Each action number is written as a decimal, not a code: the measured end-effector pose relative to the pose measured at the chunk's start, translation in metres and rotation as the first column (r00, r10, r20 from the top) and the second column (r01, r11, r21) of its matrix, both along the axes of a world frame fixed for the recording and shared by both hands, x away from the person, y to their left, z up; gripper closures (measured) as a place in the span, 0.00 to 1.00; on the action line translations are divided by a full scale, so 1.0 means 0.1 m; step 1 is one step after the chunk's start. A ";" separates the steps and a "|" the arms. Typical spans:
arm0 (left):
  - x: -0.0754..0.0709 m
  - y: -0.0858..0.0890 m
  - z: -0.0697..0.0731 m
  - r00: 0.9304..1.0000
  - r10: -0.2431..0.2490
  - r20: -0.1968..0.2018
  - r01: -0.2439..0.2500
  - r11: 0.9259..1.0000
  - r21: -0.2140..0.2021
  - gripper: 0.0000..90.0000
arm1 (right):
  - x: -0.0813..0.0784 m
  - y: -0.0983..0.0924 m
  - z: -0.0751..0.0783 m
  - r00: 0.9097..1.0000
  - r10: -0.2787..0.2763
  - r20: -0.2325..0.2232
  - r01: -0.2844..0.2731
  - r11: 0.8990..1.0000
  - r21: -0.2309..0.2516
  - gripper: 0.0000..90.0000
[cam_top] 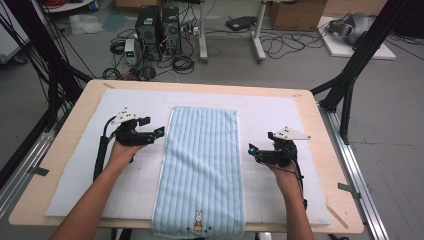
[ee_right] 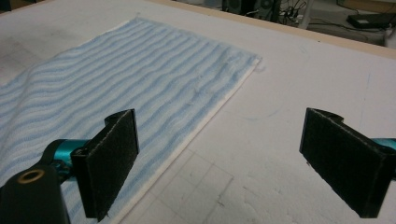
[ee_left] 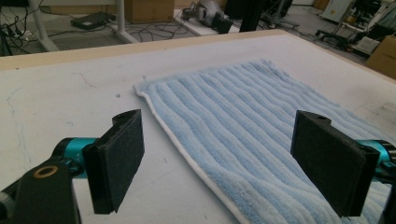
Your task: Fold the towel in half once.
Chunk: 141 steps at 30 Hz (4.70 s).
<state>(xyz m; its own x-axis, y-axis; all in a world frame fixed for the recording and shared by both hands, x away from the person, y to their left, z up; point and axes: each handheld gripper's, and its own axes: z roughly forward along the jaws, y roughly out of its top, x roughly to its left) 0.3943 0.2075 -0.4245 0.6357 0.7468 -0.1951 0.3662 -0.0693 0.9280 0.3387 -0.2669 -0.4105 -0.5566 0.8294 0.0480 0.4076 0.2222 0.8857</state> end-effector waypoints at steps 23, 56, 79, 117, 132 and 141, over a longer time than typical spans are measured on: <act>0.53 -0.28 -0.11 0.986 0.061 -0.155 -0.043 0.992 0.118 0.31 | 0.04 0.05 -0.05 0.999 0.001 -0.042 0.000 0.999 0.034 0.12; 0.67 -0.35 -0.22 0.977 0.054 -0.206 -0.033 0.994 0.102 0.98 | 1.08 0.62 -0.29 0.959 -0.112 -0.261 0.087 0.991 -0.104 0.23; 0.77 -0.24 -0.13 0.962 0.049 -0.267 -0.067 0.996 -0.059 0.98 | 1.28 0.58 -0.21 0.980 -0.083 -0.183 0.086 0.996 0.006 0.97; -0.35 -0.09 -0.12 0.962 -0.148 -0.230 0.151 0.989 -0.004 0.97 | -0.05 0.44 -0.20 0.978 0.105 -0.180 -0.102 0.994 0.023 0.96; 0.06 -0.13 0.01 0.982 0.044 -0.186 -0.050 0.998 -0.030 0.31 | -0.04 0.33 -0.18 0.988 -0.042 -0.146 0.047 0.998 0.031 0.36; 0.27 -0.33 -0.09 0.973 0.029 -0.231 -0.014 0.998 0.069 0.37 | -0.04 0.29 -0.18 0.987 -0.068 -0.149 0.074 0.996 0.040 0.25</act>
